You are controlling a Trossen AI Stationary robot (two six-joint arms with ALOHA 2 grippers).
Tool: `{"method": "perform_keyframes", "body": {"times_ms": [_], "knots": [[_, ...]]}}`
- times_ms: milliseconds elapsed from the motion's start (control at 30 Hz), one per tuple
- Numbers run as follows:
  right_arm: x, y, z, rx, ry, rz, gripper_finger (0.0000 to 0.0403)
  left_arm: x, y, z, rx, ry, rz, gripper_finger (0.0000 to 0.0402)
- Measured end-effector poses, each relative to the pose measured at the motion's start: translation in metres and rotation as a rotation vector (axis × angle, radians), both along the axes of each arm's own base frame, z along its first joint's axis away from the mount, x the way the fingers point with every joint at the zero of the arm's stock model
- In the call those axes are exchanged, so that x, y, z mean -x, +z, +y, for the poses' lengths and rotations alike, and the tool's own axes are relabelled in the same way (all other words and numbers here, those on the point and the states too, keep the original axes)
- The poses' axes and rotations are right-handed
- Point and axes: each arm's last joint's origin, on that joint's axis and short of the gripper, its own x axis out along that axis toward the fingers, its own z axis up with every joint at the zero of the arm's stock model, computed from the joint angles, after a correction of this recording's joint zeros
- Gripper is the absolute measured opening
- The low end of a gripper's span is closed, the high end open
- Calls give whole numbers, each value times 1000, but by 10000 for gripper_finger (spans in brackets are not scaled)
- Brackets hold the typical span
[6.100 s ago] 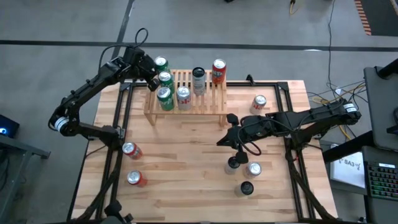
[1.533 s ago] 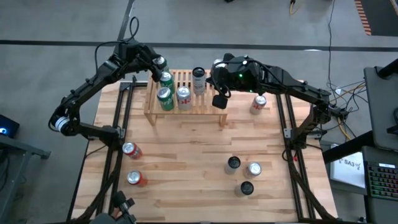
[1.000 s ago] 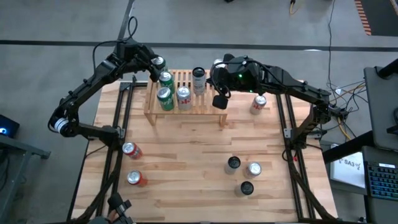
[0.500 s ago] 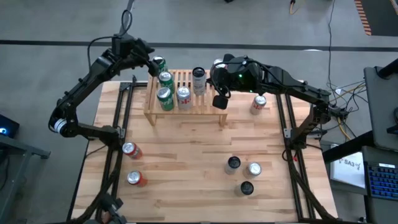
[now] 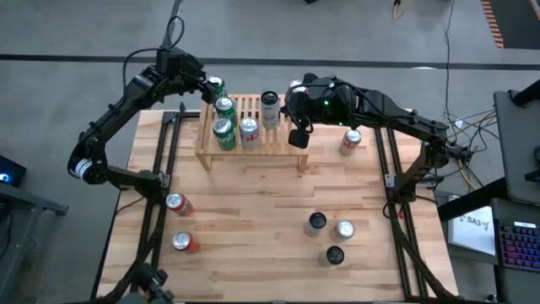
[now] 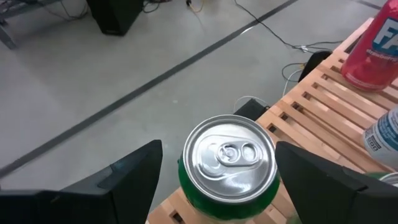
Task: Place canned beverage on shelf
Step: Put the green soda can on the shelf
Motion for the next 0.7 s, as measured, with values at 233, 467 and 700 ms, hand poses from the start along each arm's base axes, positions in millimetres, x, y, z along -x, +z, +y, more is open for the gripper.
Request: {"method": "perform_keyframes", "body": {"times_ms": [233, 467, 700], "knots": [[0, 0, 0, -8, -5, -4, 9, -1, -2, 2, 12, 7, -6, 297], [0, 0, 0, -10, -6, -5, 9, -1, -1, 2, 14, 14, -17, 297], [0, 0, 0, -10, -6, -5, 9, -2, -2, 2, 26, 25, -31, 297]]}}
